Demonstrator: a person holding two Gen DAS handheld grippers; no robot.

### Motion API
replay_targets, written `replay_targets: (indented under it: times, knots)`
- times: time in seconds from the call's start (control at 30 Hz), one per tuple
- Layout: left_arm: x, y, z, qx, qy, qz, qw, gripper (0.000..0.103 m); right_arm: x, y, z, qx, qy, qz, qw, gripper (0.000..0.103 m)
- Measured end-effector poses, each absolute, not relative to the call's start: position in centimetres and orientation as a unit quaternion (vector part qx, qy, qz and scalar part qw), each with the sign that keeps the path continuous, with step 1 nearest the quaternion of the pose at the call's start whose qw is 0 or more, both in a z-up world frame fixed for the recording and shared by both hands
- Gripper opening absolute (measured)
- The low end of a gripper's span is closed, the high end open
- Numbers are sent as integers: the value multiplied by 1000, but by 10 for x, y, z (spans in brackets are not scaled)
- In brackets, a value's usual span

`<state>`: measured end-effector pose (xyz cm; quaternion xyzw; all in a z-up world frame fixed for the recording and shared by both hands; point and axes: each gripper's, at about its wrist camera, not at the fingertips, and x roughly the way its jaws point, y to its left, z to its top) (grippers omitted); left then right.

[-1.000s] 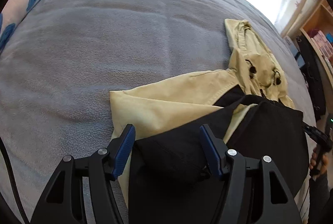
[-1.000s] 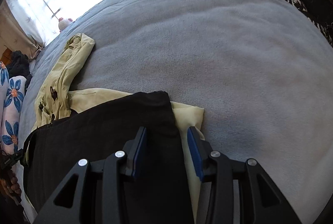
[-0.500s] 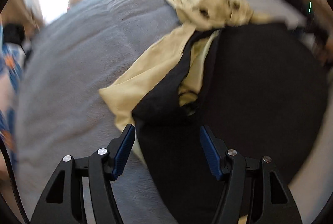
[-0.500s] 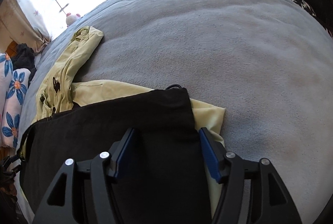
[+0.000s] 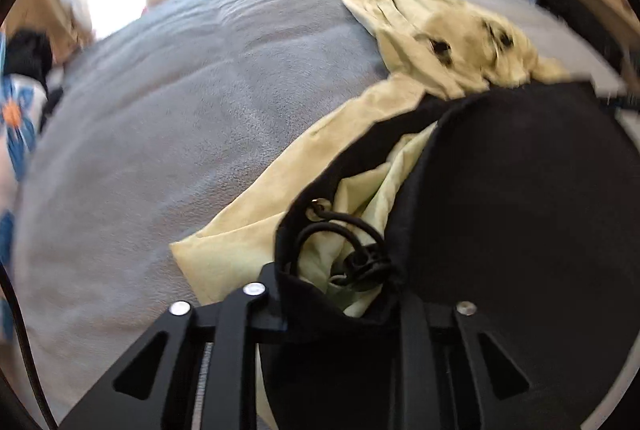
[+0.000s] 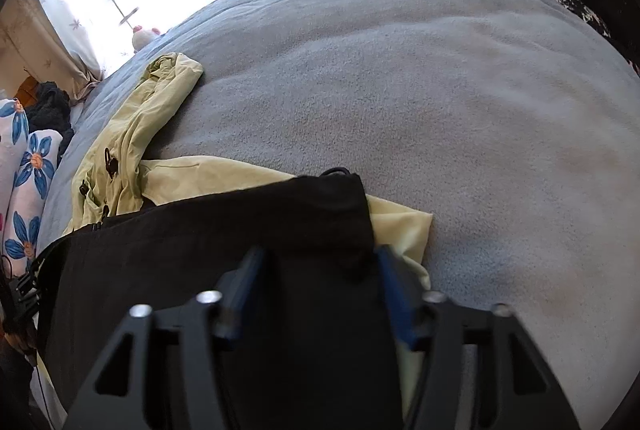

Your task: Fold large clothes

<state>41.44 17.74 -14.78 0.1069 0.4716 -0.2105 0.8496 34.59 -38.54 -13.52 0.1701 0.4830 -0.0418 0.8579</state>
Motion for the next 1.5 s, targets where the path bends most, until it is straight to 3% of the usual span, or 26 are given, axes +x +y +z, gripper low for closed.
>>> replay_targets:
  times: [0.1,0.2,0.43,0.57,0.67,0.73,0.77,0.9,1.03,1.17,1.3,1.4,1.47,1.5]
  knots:
    - [414,190,-142,52,470,-210,856,15,341,-387,-130,170,472,-53,864,16]
    - [412,194,-132,26,468,-203,860,13,334,-379,-115,152,450,-67,878,9]
    - [438,184,-120,-14,495,-175,851,13,327,-374,-78,135,380,-111,909,6]
    - [462,183,-157,-44,563,-124,816,26,352,-369,-108,110,432,-137,884,7]
    - [462,196,-160,-99,556,-107,818,31,360,-369,-126,104,468,-161,863,16]
    - [460,205,-154,-103,549,-89,825,49,356,-371,-120,111,464,-165,863,19]
    - [459,211,-148,-95,540,-71,833,51,351,-372,-115,114,458,-164,866,23]
    - [446,226,-124,-65,517,-15,854,52,332,-369,-89,135,428,-157,880,32]
    - [418,201,-99,1,484,-6,875,52,319,-341,-74,140,432,-131,881,34]
    - [383,149,-89,-14,473,-66,879,52,312,-282,-75,120,458,-67,878,34]
    - [348,101,-99,-41,476,-103,872,52,301,-213,-82,104,470,11,876,34]
    - [327,76,-125,11,483,-68,873,52,291,-178,-92,77,479,41,874,34]
    - [321,76,-141,46,484,-32,873,56,285,-170,-103,56,490,42,869,34]
    - [316,81,-145,61,474,-13,879,63,281,-171,-108,46,493,35,868,34]
